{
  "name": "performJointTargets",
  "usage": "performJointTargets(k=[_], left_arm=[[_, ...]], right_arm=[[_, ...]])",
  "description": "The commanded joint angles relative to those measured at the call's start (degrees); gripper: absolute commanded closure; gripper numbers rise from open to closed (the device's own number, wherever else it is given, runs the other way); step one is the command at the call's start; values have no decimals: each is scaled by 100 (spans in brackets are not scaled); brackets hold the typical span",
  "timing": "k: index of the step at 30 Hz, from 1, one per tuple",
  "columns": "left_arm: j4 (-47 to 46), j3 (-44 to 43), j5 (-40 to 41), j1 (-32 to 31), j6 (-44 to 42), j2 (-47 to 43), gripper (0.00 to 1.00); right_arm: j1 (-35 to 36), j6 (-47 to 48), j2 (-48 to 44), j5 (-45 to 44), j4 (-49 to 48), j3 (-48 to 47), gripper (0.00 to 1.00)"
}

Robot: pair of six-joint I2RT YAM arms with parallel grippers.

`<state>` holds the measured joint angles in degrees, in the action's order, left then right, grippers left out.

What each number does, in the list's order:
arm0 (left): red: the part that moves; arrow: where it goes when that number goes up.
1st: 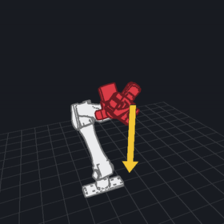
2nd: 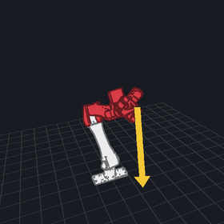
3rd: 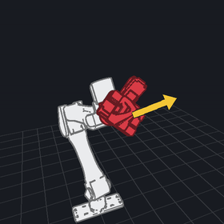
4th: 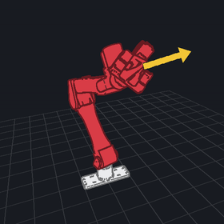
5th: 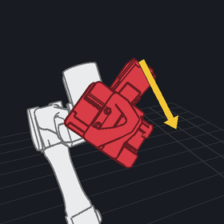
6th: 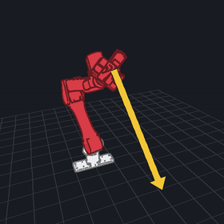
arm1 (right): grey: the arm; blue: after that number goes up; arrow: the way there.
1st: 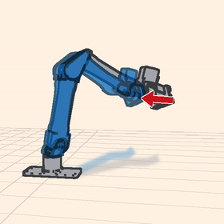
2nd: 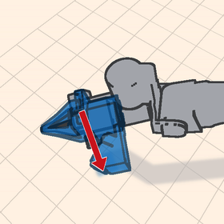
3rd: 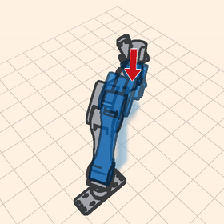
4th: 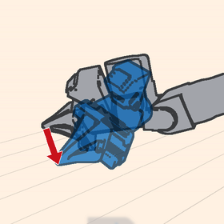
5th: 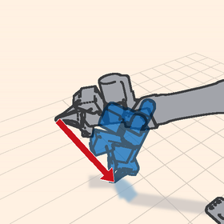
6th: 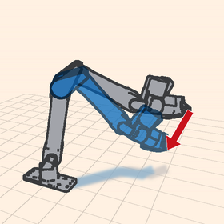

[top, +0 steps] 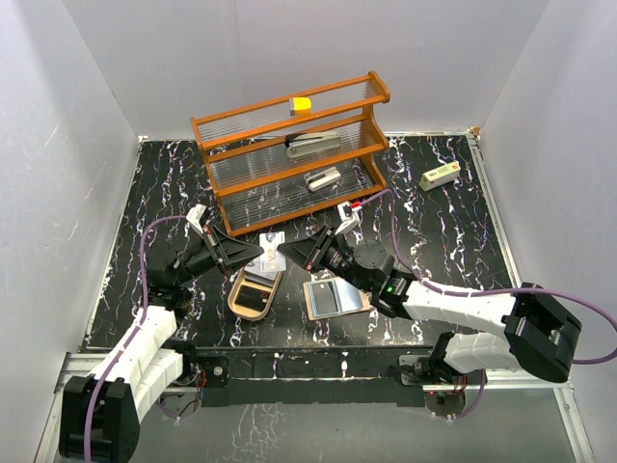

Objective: Put the credit cards into the card holder
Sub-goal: Pick up the credit card from the storage box, then insert the credit card into the card holder.

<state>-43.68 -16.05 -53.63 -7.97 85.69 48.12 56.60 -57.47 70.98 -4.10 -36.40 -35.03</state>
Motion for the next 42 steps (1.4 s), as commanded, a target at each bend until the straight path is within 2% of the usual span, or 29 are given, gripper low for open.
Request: performJointTargets(k=[1, 8, 13, 16, 20, 28, 36, 42], left_arm=[[-29, 30, -85, 32, -122, -127, 100], [1320, -141, 24, 35, -1000, -273, 100], [2039, -247, 179, 32, -1536, -256, 100], [2562, -362, 405, 34, -1911, -255, 100], [3309, -592, 766, 33, -2362, -172, 100], [3472, -593, 1126, -39, -2329, -65, 100], [3807, -854, 1581, -306, -2566, 116, 100], [3889, -1047, 2169, -1050, -2792, 609, 100]], right_arm=[[-28, 60, -23, 16, 161, -121, 84], [-48, 427, -630, -697, 1465, -89, 59], [-74, 1200, -1036, -1086, 2767, -214, 48], [-88, 1876, -881, -1322, 3969, -647, 45], [-121, 2388, -590, -1681, 5272, -1136, 46], [-735, 2846, -39, -1665, 6271, -1271, 50], [-1322, 3040, 707, -938, 6106, -1035, 56], [-1406, 2930, 938, -523, 5726, -689, 63]])
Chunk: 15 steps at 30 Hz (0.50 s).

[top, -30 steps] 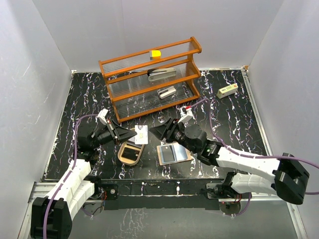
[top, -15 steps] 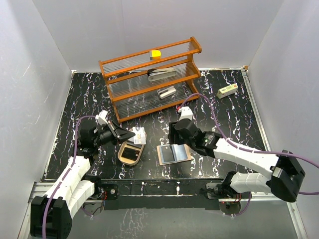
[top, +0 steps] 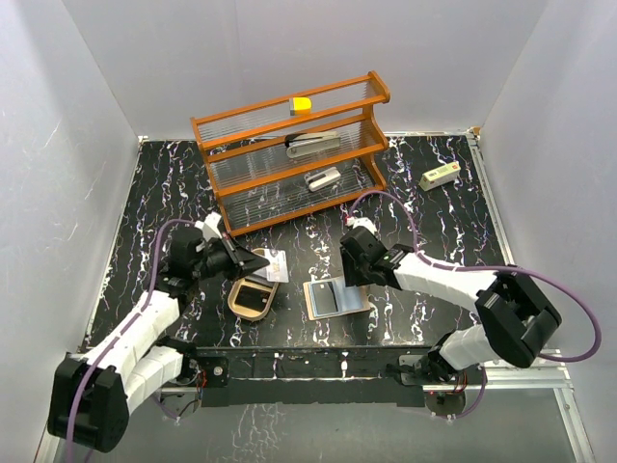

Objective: Put the credit cards into the card holder
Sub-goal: Insert the credit card into the card holder.

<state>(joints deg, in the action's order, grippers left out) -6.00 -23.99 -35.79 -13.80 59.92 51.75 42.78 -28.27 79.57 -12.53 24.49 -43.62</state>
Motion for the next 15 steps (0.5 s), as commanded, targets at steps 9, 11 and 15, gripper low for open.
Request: performJointTargets(k=[9, 11, 15], left_arm=[[-26, -525, 1341, -1689, -241, 867, 100], [-28, -597, 1468, -1863, -261, 1002, 100], [-181, -640, 1676, -2156, -243, 1237, 100]], right_arm=[[-17, -494, 87, 908, -749, 681, 70], [-11, -721, 45, 1139, -944, 839, 71], [52, -1109, -195, 1384, -1221, 1124, 75]])
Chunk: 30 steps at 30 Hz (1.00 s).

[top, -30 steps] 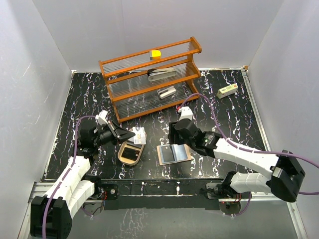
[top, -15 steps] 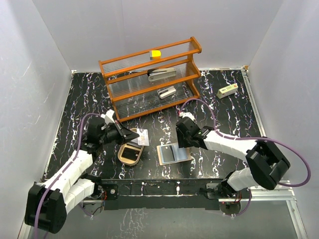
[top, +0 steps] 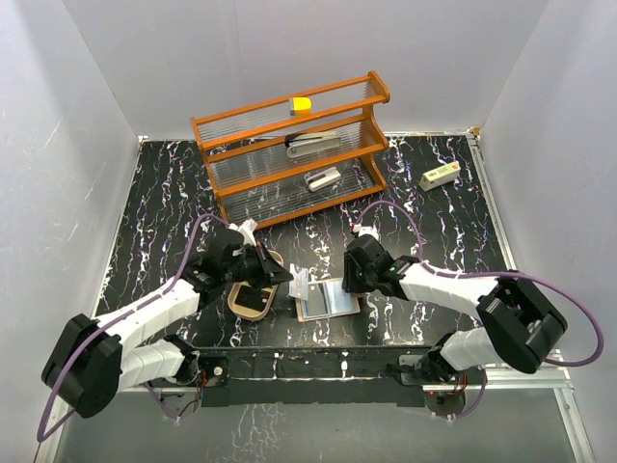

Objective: Put the credit cards into the card holder
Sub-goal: Insert the credit card into the card holder.

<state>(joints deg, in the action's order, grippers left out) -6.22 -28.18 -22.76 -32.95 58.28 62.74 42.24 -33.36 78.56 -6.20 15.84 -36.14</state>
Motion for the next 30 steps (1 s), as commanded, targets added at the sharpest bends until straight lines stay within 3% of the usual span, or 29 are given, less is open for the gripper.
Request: performJointTargets(k=[1, 10, 23, 30], left_arm=[[-225, -222, 404, -317, -57, 213, 100], [-503, -337, 788, -992, 36, 859, 100], [-801, -446, 722, -1176, -102, 1253, 100], [-543, -707, 592, -1178, -545, 1370, 100]], right_arm=[[109, -676, -160, 755, -349, 406, 75], [118, -567, -705, 430, 345, 221, 67], [123, -329, -573, 468, 205, 373, 79], [118, -302, -489, 452, 59, 449, 80]])
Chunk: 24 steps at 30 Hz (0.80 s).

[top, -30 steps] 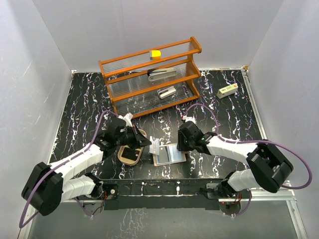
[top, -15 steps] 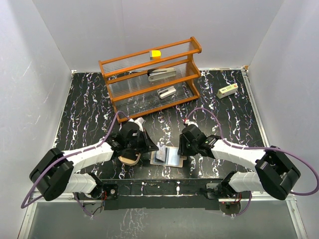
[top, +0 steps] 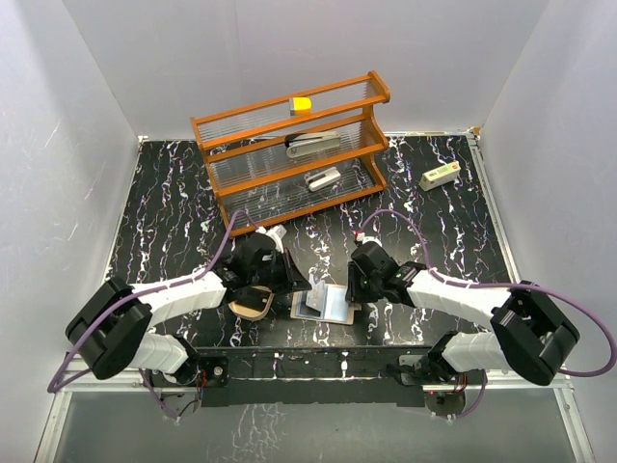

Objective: Put the credit cards into the card holder
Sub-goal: Insert the credit card into the card holder.

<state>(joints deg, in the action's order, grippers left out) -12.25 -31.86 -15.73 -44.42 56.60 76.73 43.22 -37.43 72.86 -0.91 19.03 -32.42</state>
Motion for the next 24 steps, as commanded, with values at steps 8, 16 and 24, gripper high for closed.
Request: performJointTargets(k=[8, 16, 24], left_arm=[[219, -550, -410, -31, -601, 349, 100], [413, -667, -451, -31, -676, 568, 100], [356, -629, -506, -31, -714, 689, 100]], right_arm=[[22, 135, 83, -134, -235, 87, 80], [28, 160, 27, -168, -207, 78, 79], [24, 194, 49, -182, -214, 26, 79]])
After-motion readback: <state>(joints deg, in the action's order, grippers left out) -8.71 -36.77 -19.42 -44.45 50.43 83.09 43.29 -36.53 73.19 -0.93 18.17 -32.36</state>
